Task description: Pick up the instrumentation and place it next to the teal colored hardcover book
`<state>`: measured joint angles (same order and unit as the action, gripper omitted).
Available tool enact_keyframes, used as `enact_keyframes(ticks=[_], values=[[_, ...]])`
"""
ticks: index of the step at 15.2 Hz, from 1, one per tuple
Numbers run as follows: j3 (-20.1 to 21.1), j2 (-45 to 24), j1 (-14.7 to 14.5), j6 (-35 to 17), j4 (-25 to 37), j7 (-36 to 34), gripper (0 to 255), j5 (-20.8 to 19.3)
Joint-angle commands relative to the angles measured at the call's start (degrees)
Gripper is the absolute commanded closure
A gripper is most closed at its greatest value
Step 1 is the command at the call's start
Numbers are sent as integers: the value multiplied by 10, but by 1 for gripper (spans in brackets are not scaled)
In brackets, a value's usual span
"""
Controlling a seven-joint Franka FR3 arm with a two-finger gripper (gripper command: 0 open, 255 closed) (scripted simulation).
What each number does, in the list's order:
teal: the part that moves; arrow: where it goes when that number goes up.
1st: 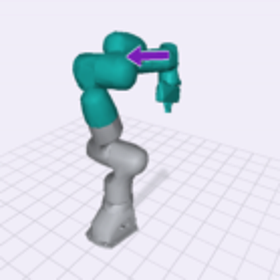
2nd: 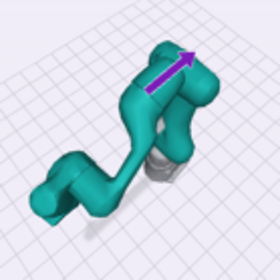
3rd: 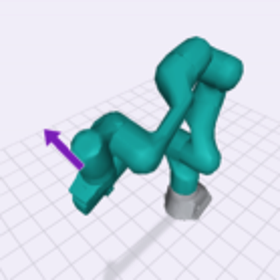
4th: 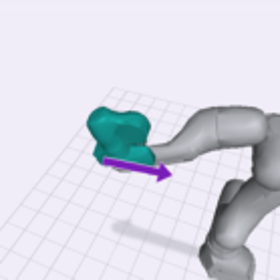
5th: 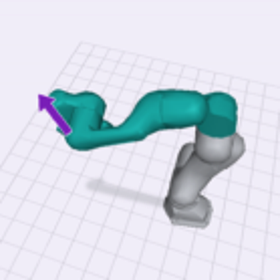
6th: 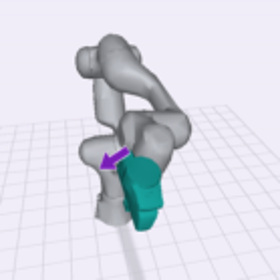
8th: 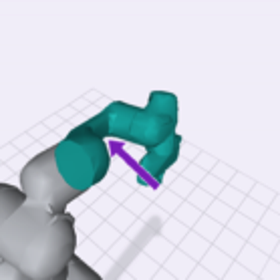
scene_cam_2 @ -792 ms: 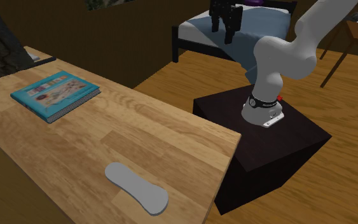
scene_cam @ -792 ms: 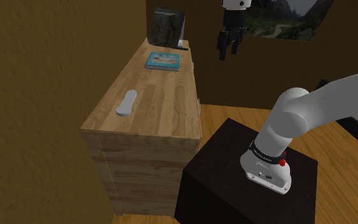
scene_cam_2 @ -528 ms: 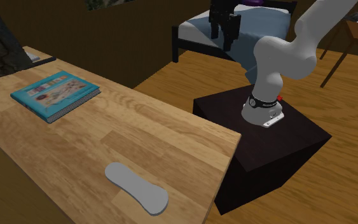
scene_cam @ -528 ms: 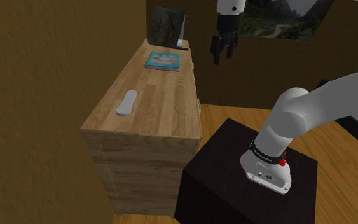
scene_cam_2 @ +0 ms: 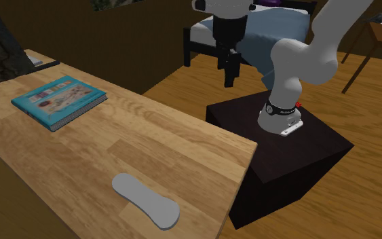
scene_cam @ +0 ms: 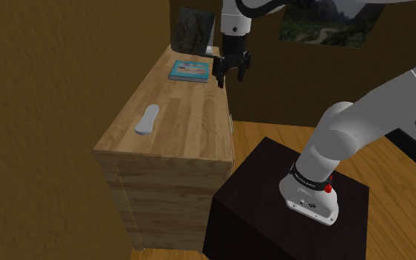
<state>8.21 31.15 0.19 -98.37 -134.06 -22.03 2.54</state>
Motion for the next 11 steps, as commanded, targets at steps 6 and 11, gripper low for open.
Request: enact_keyframes(ticks=[6,11], values=[[55,-124,5,-99,39,-125,0,16],[84,-228,9,-155,95,-214,0,3]])
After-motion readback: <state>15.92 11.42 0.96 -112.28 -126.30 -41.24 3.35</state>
